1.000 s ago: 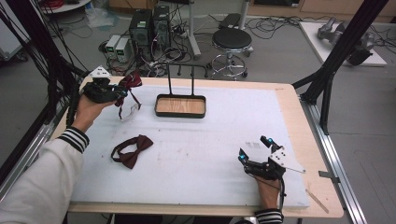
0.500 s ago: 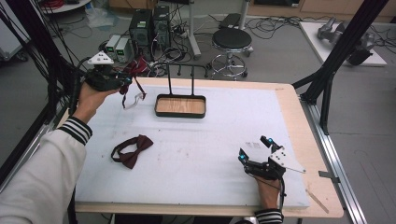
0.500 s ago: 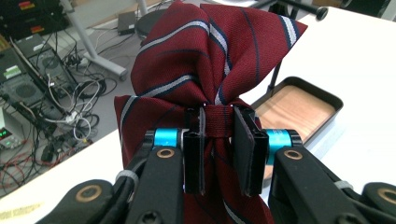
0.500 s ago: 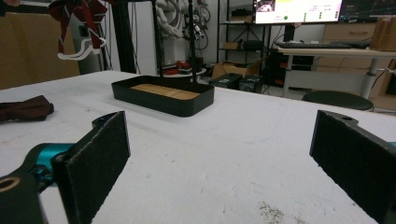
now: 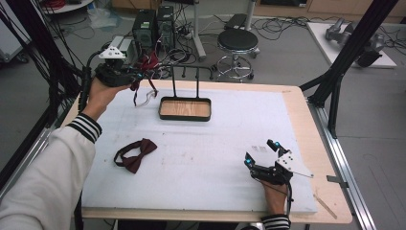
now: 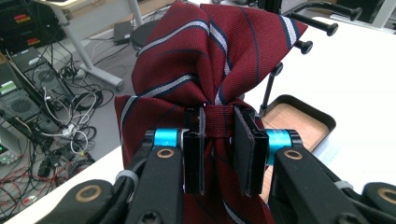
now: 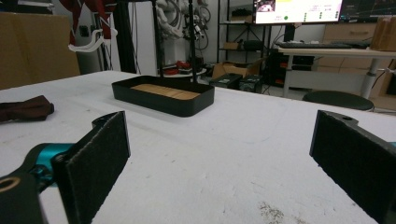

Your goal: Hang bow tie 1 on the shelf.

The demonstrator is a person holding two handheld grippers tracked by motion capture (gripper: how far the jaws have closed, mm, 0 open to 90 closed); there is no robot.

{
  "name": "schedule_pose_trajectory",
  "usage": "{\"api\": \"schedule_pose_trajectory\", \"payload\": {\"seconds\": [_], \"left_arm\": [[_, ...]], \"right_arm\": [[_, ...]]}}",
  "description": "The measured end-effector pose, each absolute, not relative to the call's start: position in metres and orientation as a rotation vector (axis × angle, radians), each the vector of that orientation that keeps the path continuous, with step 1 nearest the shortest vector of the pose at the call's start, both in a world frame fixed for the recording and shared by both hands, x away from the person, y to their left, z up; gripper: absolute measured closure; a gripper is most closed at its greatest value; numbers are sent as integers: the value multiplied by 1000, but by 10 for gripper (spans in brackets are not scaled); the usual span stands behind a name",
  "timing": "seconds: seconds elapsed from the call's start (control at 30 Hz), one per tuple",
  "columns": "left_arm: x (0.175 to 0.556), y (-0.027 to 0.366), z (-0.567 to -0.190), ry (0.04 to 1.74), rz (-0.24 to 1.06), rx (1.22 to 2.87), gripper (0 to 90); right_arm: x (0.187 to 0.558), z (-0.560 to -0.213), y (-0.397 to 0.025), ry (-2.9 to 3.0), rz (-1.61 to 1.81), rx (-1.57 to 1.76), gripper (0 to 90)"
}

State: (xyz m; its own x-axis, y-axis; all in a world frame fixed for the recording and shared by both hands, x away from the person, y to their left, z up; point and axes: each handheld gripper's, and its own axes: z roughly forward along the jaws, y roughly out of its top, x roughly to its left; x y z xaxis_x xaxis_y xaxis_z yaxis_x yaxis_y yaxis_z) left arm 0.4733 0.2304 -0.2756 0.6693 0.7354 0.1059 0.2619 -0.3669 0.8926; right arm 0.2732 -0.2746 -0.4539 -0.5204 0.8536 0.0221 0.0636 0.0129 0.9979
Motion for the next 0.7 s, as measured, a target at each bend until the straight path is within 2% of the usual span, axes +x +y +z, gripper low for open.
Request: {"api": "schedule_pose_trajectory", "payload": {"seconds": [0.7], "left_arm": [[501, 204, -276, 800, 654, 1865, 748]], "right_arm": [[273, -454, -275, 1653, 1575, 952, 40]]}}
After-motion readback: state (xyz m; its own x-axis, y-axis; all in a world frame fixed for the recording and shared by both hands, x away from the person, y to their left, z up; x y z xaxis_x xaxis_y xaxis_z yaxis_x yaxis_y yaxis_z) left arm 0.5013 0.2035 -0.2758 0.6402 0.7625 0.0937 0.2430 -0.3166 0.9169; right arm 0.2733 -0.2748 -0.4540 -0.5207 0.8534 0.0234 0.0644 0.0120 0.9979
